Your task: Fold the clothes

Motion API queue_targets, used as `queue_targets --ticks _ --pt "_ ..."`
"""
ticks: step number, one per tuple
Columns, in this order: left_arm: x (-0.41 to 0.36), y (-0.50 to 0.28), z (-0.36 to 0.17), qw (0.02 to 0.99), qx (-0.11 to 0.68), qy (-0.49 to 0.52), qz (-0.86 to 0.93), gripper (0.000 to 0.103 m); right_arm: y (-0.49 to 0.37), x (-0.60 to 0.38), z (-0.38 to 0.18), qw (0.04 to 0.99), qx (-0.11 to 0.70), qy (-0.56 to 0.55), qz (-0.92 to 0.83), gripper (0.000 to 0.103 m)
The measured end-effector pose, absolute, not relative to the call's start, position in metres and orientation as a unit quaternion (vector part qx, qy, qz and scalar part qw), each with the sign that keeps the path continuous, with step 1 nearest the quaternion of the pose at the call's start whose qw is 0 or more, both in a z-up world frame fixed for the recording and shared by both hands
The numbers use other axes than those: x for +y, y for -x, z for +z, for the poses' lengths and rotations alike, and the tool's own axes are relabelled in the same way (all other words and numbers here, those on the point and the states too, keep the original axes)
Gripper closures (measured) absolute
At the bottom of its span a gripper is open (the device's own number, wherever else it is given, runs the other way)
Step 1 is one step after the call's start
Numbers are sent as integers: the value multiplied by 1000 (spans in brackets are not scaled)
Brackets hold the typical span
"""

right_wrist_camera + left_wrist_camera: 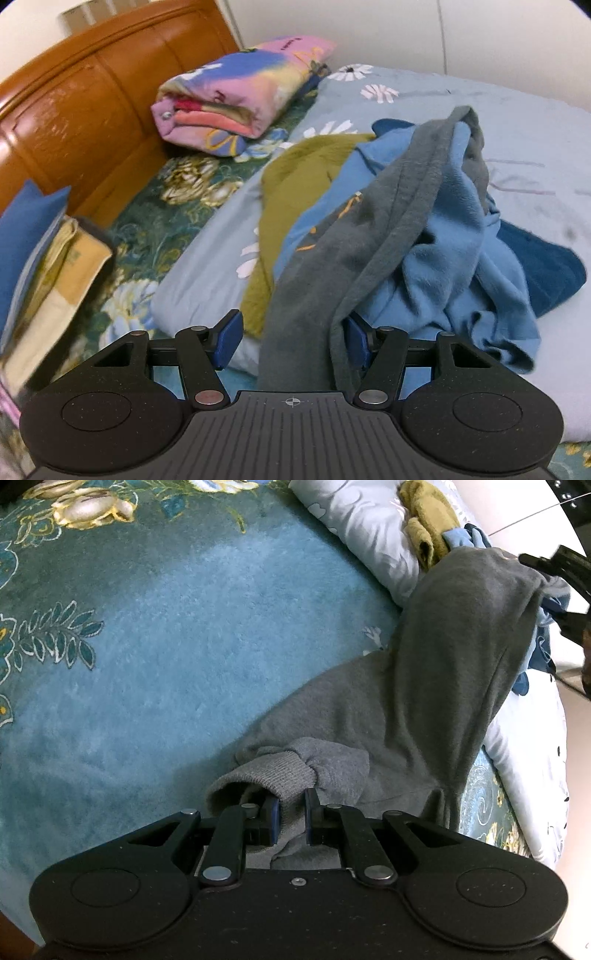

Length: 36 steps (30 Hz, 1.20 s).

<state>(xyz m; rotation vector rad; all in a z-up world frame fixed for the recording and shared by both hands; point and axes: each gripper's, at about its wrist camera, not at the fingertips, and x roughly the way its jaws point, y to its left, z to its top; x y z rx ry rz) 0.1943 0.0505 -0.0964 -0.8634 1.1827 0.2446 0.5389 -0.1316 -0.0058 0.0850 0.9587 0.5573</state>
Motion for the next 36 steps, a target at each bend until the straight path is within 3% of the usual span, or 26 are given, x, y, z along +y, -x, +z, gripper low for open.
queue_targets --ticks 2,4,7,17,21,26,36 --pt "51 -193 -96 736 539 393 111 95 -548 -131 -9 849 461 -58 251 65" --pt "51 -192 -95 736 539 394 111 95 -556 -134 -11 849 470 -67 233 93" --pt "51 -192 -94 737 536 396 112 95 -561 -141 -5 847 470 -91 230 97" --pt "48 -193 -88 742 537 387 109 94 -540 -149 85 837 375 -171 361 100" --pt "46 -191 -82 749 536 377 104 96 -517 -165 93 831 371 -181 372 101" --pt "45 -185 -78 753 535 367 104 96 -476 -209 100 805 361 -276 382 101" --pt "38 -182 -83 747 571 334 69 96 -374 -341 130 810 275 -406 322 101"
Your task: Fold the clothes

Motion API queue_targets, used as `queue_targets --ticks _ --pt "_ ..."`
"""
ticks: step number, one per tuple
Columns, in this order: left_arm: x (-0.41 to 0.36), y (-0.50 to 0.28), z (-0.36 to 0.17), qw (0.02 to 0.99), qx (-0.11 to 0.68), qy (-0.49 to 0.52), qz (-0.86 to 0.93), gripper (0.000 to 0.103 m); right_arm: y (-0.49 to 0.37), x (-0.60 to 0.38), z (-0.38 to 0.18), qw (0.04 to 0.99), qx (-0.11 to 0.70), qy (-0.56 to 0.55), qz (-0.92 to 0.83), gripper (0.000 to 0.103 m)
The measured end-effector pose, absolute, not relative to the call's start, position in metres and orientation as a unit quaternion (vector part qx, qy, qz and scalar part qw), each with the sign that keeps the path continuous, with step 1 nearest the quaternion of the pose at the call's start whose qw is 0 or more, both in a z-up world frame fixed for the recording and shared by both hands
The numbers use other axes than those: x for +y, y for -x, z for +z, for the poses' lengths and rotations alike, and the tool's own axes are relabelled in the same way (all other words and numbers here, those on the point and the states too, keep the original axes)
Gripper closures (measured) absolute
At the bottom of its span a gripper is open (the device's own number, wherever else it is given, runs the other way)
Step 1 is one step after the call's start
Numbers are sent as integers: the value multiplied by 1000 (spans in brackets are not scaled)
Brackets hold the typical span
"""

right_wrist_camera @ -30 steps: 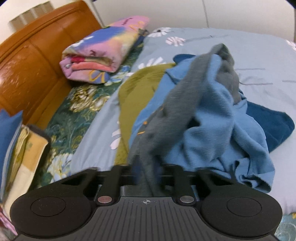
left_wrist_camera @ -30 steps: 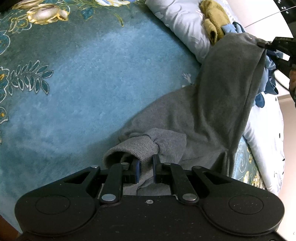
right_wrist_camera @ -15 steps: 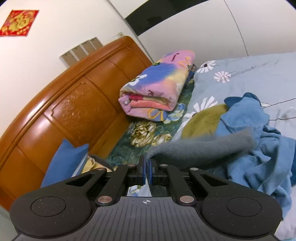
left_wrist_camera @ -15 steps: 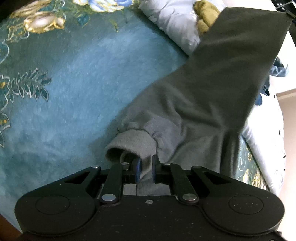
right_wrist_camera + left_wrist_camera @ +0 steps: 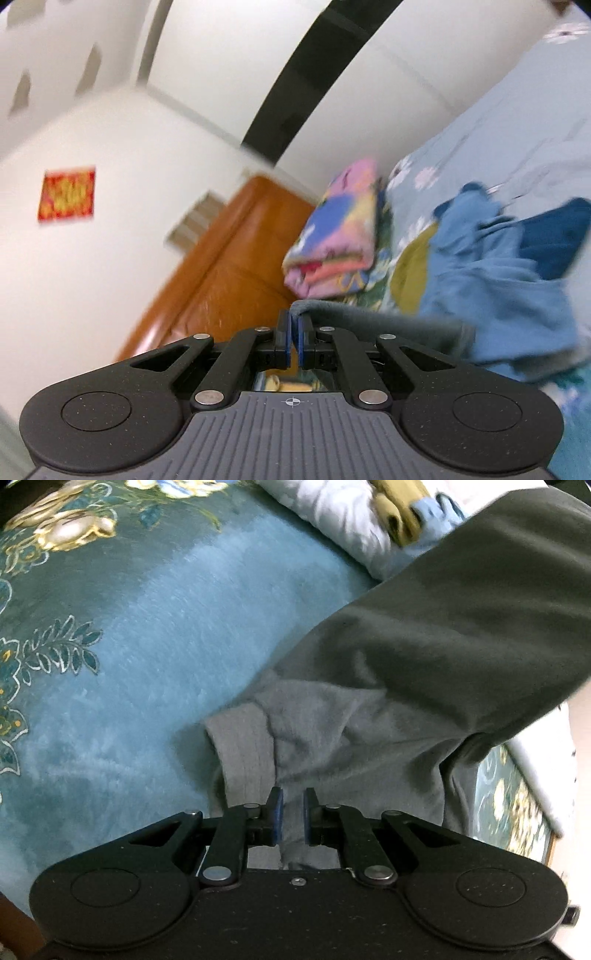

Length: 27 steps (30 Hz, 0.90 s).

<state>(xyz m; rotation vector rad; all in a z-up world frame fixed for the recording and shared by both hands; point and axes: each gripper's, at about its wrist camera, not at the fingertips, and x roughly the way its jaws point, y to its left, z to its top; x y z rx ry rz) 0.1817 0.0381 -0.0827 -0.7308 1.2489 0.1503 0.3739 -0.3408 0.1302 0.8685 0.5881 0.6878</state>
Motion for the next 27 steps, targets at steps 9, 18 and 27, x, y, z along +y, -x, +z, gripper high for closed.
queue_targets --ticks 9,18,27 --pt "26 -181 -95 744 601 290 34 96 -255 -478 87 848 266 -453 70 101" --pt "30 -175 -101 740 610 281 38 86 -238 -508 -3 809 408 -392 -160 96" --pt "29 -153 -121 718 617 313 75 72 -296 -421 0 848 507 -151 -31 53"
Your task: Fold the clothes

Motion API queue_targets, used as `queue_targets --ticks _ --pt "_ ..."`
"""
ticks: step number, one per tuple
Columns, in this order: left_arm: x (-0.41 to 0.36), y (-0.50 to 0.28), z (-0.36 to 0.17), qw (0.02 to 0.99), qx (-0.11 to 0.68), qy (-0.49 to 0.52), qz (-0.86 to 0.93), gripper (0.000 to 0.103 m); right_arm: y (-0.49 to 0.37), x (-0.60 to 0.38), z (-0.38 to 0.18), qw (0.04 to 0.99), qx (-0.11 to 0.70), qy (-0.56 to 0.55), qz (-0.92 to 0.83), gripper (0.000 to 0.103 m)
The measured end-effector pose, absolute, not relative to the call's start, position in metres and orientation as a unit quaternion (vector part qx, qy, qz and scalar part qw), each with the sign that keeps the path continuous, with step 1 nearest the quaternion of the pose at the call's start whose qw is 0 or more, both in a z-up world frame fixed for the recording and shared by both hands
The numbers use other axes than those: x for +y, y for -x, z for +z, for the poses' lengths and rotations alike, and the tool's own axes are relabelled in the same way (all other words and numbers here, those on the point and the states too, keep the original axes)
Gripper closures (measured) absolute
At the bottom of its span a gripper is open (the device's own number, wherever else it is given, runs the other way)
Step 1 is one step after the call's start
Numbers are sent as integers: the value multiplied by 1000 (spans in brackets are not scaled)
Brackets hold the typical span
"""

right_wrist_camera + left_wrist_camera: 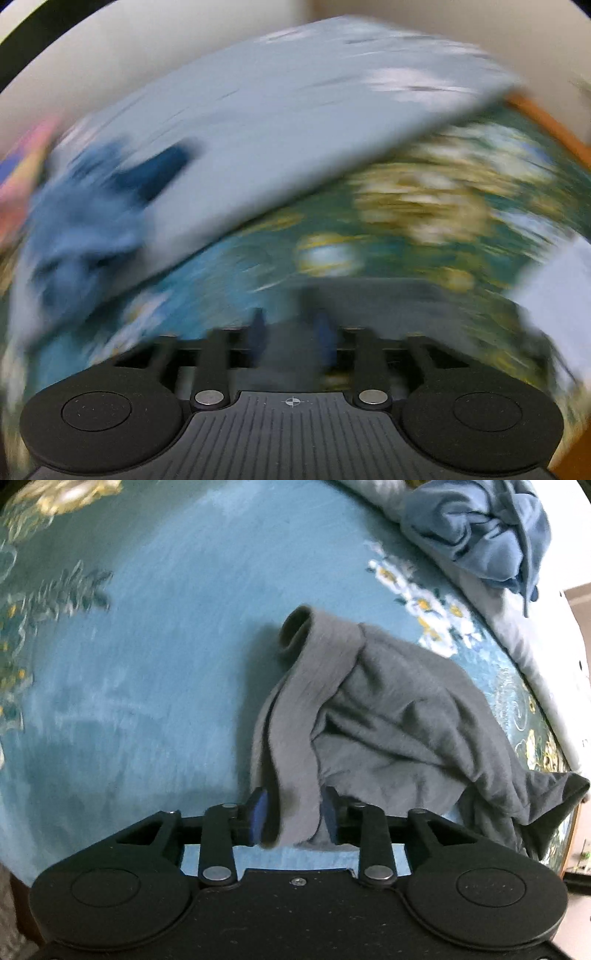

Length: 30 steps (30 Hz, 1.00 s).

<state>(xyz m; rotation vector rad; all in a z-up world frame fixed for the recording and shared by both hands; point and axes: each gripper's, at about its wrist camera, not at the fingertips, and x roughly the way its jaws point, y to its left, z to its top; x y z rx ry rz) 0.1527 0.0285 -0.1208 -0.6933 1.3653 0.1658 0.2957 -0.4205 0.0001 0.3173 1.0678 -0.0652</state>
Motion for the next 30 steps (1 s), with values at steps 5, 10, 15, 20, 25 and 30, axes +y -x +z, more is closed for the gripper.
queue_targets --ticks 5,10,15,20,25,30 --pt "17 -141 -138 703 624 330 83 68 -353 -283 -47 795 576 -5 191 54" --pt "5 -141 -149 710 621 320 86 60 -373 -163 -103 714 602 121 337 52" --pt "9 -134 -160 704 604 351 124 53 -368 -90 -144 650 592 240 412 52" --pt "11 -128 -164 699 598 363 146 45 -358 -71 -171 598 601 288 445 52" --pt "7 -133 -168 695 605 362 138 43 -347 -80 -169 600 603 273 449 52" --pt "5 -139 -167 696 605 366 122 58 -339 -97 -159 613 603 251 445 96"
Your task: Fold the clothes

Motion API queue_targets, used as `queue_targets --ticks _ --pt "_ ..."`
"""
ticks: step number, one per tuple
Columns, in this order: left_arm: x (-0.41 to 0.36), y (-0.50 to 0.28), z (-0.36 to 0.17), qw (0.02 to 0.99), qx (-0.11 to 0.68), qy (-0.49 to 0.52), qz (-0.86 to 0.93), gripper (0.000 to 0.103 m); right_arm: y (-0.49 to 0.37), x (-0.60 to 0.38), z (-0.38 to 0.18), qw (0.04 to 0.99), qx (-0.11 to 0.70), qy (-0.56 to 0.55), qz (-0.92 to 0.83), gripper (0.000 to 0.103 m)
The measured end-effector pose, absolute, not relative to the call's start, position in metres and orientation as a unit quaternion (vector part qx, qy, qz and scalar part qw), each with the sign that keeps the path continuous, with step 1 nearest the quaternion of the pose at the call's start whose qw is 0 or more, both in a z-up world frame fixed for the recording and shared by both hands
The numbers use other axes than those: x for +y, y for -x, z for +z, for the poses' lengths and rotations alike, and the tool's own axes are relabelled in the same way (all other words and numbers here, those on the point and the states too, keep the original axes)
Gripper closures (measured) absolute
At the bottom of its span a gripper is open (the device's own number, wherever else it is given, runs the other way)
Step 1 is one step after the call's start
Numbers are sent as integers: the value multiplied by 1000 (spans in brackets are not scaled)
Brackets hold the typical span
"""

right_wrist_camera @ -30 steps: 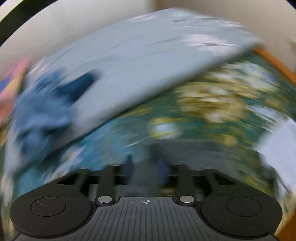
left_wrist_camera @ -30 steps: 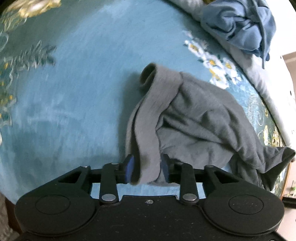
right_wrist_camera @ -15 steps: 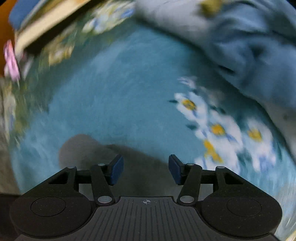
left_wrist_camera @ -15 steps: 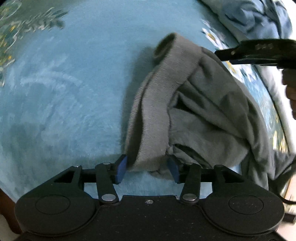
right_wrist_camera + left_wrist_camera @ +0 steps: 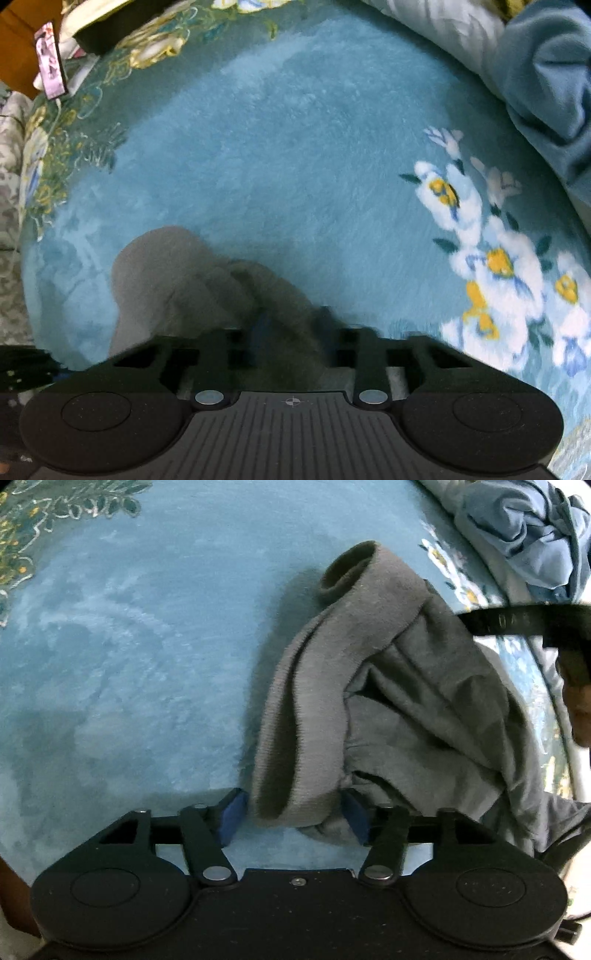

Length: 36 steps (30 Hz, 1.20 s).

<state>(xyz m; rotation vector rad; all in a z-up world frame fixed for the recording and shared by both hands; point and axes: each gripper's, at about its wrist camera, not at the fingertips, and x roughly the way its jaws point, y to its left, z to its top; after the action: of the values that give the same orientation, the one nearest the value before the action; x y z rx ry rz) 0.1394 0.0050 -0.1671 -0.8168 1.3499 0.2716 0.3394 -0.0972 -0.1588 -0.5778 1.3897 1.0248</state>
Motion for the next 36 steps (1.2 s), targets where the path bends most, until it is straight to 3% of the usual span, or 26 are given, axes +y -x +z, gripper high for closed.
queue_targets --ticks 1,2,5,17,27,36 --pt "6 -140 -166 698 603 367 120 67 -338 -100 -157 618 602 245 443 97" --pt "7 -139 -164 701 600 367 119 87 -337 -104 -155 622 601 240 441 98" --pt "11 -137 -155 709 587 372 117 98 -335 -119 -137 662 586 204 421 101" --pt "43 -160 -46 809 515 283 10 100 -325 -227 2 840 477 47 256 102" --pt "45 -134 -65 788 556 264 19 99 -271 -250 -24 833 523 0 181 101" --pt "89 -110 -70 782 572 226 102 99 -224 -339 -45 823 561 -65 65 101"
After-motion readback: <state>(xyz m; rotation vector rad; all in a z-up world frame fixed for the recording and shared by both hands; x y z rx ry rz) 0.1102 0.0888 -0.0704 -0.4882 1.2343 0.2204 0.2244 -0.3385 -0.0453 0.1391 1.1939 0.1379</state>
